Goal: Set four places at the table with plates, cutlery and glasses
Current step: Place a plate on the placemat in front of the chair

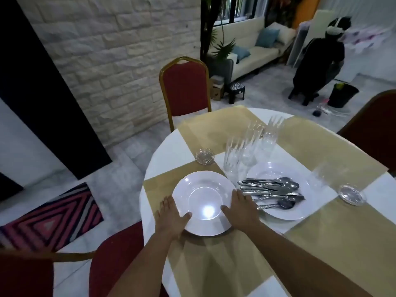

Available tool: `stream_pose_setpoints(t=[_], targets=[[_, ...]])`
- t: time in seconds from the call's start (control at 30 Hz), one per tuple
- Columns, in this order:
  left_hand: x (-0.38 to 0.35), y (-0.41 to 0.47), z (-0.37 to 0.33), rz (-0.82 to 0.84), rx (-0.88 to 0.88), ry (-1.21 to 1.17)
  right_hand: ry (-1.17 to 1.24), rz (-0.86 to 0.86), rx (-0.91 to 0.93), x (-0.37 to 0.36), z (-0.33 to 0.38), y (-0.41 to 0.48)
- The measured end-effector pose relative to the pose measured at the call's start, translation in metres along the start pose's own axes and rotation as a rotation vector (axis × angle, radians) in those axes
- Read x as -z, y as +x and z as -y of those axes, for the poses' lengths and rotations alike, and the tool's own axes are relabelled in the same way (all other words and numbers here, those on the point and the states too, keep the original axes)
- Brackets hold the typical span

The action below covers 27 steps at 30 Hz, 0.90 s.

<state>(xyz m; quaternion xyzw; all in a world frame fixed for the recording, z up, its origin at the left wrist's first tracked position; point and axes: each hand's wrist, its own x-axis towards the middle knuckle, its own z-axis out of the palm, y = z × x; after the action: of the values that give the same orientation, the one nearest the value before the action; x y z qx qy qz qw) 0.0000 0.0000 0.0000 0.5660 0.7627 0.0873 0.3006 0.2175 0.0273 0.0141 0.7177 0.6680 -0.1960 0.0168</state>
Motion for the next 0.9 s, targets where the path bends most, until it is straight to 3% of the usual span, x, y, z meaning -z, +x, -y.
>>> stream_pose_setpoints(t=[0.17,0.3,0.47,0.67,0.9], targets=[[-0.006,0.004,0.005,0.013,-0.015,-0.064,-0.095,-0.041,-0.026,0.0,0.002,0.003],[-0.005,0.003,0.0,0.0,-0.016,-0.373,-0.052,-0.041,-0.045,-0.003,0.004,0.006],[0.001,-0.002,-0.016,0.021,0.052,-0.563,0.108,-0.07,-0.084,-0.009,0.011,0.002],[0.008,-0.007,-0.023,-0.105,0.074,-0.676,0.243,-0.126,-0.097,-0.005,0.016,-0.007],[0.01,-0.022,-0.033,-0.205,0.135,-0.769,0.625,-0.174,-0.119,0.012,0.011,-0.018]])
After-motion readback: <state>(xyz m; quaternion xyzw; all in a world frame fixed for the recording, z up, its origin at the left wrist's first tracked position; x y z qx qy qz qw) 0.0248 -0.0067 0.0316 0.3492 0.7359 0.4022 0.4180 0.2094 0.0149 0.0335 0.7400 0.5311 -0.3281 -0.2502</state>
